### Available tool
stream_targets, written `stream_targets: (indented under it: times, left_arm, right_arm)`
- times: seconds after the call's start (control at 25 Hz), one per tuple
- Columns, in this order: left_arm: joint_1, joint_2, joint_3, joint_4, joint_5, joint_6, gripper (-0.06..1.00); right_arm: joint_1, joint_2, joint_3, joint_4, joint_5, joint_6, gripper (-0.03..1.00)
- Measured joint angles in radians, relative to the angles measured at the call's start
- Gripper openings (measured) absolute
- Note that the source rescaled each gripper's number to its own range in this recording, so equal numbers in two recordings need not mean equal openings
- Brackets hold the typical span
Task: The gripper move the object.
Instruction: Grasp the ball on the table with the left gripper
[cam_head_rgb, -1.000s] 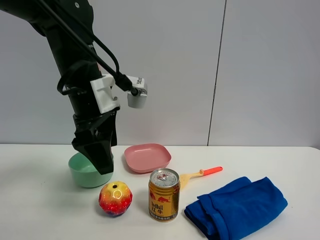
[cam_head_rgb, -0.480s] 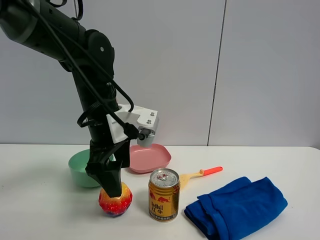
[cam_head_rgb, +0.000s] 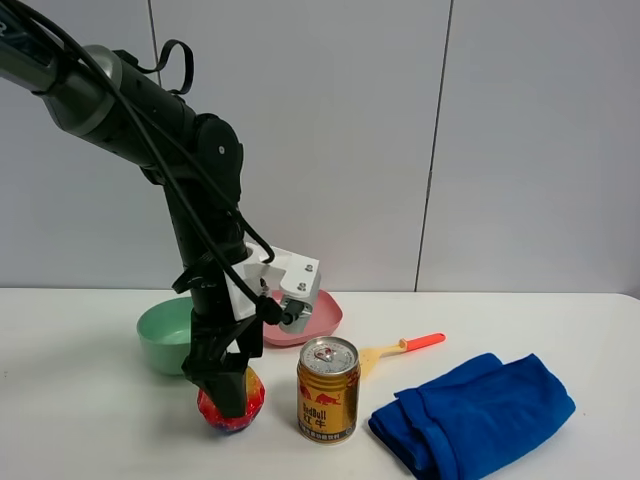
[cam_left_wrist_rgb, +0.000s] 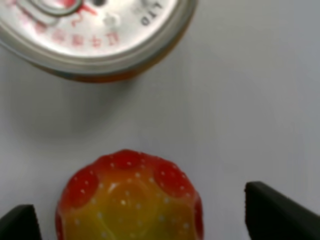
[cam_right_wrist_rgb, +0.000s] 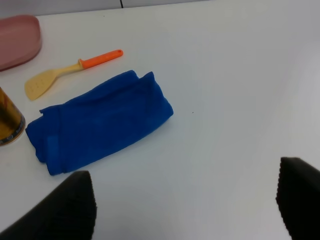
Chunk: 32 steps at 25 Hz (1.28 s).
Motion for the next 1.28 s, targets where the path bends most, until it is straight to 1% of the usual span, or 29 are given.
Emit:
stream_targets:
  times: [0.2, 0.36, 0.56, 0.76, 0.84, 0.88, 0.92, 1.0, 1.08, 1.12, 1.28]
  left_arm:
    - [0.000, 0.012, 0.000, 0.028, 0.009, 0.024, 1.00]
    - [-0.007, 0.025, 0.020, 0.034, 0.002, 0.061, 1.00]
    - [-0.010, 0.030, 0.057, 0.035, -0.088, 0.085, 1.00]
    - [-0.011, 0.036, 0.061, 0.035, -0.116, 0.086, 0.99]
    - [-0.011, 0.037, 0.061, 0.037, -0.120, 0.086, 0.95]
    - [-0.011, 0.037, 0.061, 0.041, -0.121, 0.086, 0.87]
    - [-0.011, 0.037, 0.061, 0.043, -0.124, 0.086, 0.76]
    - [-0.011, 0.037, 0.061, 0.049, -0.127, 0.086, 0.47]
    - [-0.011, 0.037, 0.061, 0.059, -0.134, 0.086, 0.09]
    - [-0.011, 0.037, 0.061, 0.062, -0.134, 0.086, 0.01]
    - [-0.012, 0.037, 0.061, 0.063, -0.134, 0.086, 0.00]
  right_arm:
    - [0.000, 0.000, 0.000, 0.000, 0.000, 0.000, 1.00]
    - [0.000, 0.000, 0.000, 0.000, 0.000, 0.000, 1.00]
    - [0.000, 0.000, 0.000, 0.000, 0.000, 0.000, 1.00]
    - [0.000, 0.000, 0.000, 0.000, 0.000, 0.000, 1.00]
    - [0.000, 0.000, 0.000, 0.000, 0.000, 0.000, 1.00]
    - [0.000, 0.000, 0.000, 0.000, 0.000, 0.000, 1.00]
    - [0.000, 0.000, 0.000, 0.000, 0.000, 0.000, 1.00]
    - [0.000, 0.000, 0.000, 0.000, 0.000, 0.000, 1.00]
    - [0.000, 0.000, 0.000, 0.000, 0.000, 0.000, 1.00]
    - [0.000, 0.000, 0.000, 0.000, 0.000, 0.000, 1.00]
    - [0.000, 0.000, 0.000, 0.000, 0.000, 0.000, 1.00]
